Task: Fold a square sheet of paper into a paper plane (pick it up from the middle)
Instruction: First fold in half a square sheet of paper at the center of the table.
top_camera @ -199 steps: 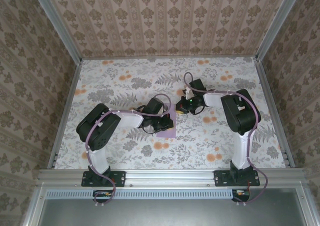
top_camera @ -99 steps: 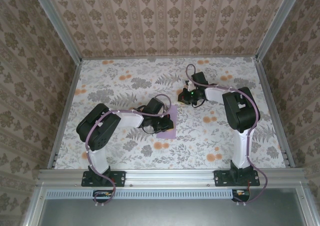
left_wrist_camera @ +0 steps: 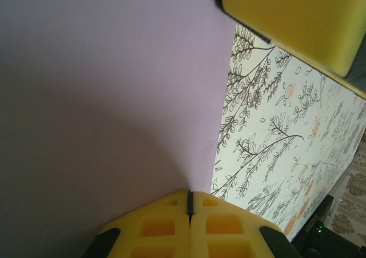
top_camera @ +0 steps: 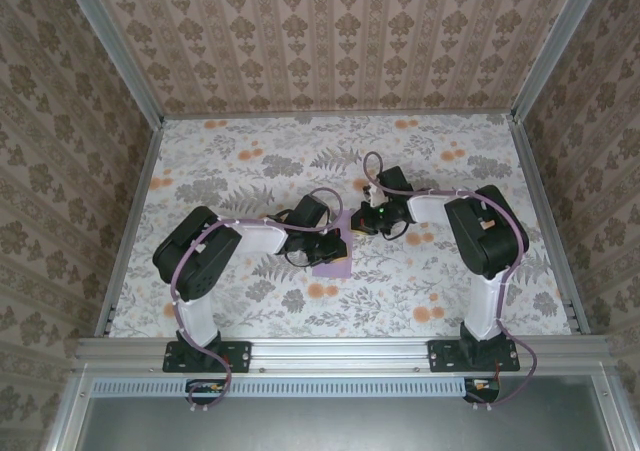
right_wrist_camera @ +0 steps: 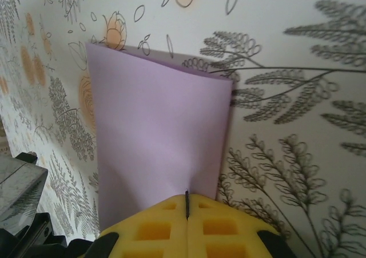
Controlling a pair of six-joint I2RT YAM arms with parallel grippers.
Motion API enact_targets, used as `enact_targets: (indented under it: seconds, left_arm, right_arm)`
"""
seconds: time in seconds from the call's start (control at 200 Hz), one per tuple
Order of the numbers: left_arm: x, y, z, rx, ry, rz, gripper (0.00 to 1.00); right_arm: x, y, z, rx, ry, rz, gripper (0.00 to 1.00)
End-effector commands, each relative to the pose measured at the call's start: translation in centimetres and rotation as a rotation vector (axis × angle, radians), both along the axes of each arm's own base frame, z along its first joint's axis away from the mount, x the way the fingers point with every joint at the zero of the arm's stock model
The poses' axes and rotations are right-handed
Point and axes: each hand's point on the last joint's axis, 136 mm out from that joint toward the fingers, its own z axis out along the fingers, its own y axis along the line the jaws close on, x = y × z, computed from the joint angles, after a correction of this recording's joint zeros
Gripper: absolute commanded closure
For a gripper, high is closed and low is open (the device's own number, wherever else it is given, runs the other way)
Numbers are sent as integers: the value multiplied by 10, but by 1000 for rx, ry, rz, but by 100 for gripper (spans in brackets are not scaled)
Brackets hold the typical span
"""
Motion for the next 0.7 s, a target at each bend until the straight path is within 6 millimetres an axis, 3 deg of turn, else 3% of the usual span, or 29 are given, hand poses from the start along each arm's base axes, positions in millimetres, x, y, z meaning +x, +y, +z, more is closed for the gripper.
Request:
enact_targets:
  seconds: [0.0, 0.4, 0.56, 0.695]
  left_arm:
    - [-30, 32, -42, 176, 123, -6, 100]
    - [-35, 35, -47, 186, 149, -9, 100]
    - [-30, 31, -42, 171, 130, -14, 100]
    - [-25, 25, -36, 149, 105, -19, 100]
  right_arm:
    - [10, 3, -1, 0, 1, -8, 100]
    - [68, -27, -6, -143, -40, -139, 100]
    - [64, -23, 20, -89, -94, -122, 100]
    - [41, -16, 36, -14, -108, -103, 100]
